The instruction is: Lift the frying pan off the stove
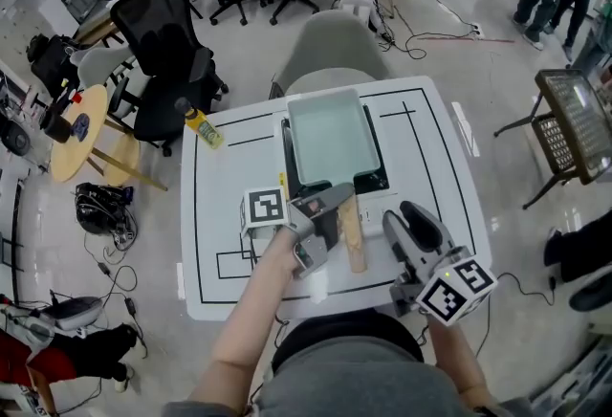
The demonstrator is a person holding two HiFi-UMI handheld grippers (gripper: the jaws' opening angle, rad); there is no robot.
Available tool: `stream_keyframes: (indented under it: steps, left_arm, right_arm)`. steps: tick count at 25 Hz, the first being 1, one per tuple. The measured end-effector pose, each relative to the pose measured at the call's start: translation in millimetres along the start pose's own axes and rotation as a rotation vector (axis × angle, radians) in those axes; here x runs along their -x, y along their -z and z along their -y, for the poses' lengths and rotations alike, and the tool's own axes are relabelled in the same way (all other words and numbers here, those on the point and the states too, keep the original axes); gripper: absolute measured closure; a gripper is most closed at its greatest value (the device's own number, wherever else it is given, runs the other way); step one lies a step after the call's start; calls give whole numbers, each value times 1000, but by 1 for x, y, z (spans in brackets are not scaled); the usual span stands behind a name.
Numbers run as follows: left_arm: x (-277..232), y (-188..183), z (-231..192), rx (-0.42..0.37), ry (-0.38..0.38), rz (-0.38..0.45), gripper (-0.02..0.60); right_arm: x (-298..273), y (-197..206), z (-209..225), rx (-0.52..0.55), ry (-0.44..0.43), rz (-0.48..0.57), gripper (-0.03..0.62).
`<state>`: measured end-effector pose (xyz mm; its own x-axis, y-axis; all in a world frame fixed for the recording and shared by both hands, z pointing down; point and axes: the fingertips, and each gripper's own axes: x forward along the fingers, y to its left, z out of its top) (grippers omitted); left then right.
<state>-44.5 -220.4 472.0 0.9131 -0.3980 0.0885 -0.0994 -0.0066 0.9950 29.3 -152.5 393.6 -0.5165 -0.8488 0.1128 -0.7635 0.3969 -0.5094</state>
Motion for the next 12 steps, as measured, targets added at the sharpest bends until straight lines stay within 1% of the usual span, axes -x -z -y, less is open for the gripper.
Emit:
stream_keyframes:
  steps: [3,6,12]
  left_arm:
    - [-8,0,-5,12,10,-18,376]
    - [-14,2,-6,37,3,-25,376]
    - [-18,3,-4,75,7,-41,376]
  right_arm:
    - [-1,1,3,-5,-6,-3,431]
    - [-1,2,3,-13,-14,-10,431]
    - [-1,7,-3,-18,-44,-41,431]
